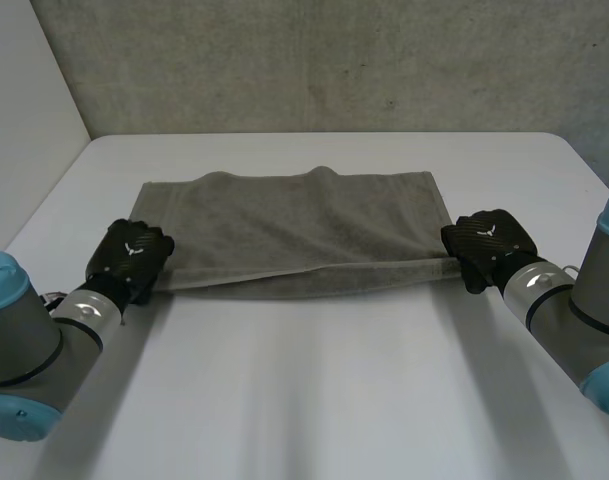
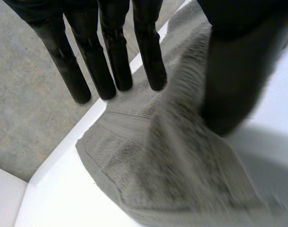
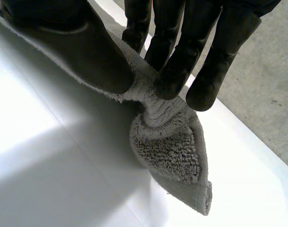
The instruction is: Fold the towel.
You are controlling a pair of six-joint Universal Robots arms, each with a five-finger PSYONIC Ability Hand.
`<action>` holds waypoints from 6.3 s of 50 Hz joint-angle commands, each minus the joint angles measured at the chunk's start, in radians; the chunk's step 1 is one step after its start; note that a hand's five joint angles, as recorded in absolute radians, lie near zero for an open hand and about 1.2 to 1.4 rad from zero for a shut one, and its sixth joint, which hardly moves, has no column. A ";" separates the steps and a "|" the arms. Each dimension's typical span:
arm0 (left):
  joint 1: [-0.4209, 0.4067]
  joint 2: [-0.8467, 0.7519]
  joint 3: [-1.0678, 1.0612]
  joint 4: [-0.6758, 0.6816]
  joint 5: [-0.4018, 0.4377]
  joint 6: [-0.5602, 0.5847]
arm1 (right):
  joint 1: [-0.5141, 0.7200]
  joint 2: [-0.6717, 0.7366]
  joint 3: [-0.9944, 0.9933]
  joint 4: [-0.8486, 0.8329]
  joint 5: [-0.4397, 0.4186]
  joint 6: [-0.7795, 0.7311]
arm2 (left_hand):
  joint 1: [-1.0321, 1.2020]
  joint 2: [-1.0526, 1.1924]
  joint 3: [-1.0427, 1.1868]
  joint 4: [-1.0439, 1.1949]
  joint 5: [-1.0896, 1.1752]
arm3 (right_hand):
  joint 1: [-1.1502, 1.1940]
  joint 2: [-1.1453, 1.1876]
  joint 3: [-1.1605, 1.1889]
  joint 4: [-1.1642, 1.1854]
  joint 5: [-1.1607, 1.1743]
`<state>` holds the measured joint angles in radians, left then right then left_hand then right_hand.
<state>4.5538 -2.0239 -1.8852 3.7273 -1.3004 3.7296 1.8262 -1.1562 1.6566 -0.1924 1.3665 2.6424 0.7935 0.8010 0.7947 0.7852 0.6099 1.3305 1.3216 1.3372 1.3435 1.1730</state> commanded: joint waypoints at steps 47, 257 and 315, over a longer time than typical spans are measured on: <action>0.057 0.001 0.049 0.011 -0.014 0.000 | -0.062 0.151 -0.109 0.151 -0.009 -0.025 | 0.603 0.595 0.602 0.611 0.612 | -0.723 -0.714 -0.730 -0.736 -0.740; 0.037 0.045 0.156 -0.015 -0.010 -0.418 | -0.485 0.211 -0.376 0.194 0.033 -0.413 | -0.565 -0.573 -0.566 -0.557 -0.556 | 0.066 0.075 0.059 0.053 0.049; -0.015 0.036 0.138 -0.015 -0.002 -0.416 | 0.231 0.146 -0.367 0.294 0.143 -0.047 | -0.565 -0.573 -0.566 -0.557 -0.556 | -0.890 -0.882 -0.897 -0.903 -0.907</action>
<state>4.5718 -1.9895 -1.7396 3.7130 -1.3061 3.3137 2.2070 -0.9006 1.0217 0.1135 1.6251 2.5066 0.2908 0.2864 0.2928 0.3006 0.0792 0.3579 0.3379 0.3512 0.3507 0.1937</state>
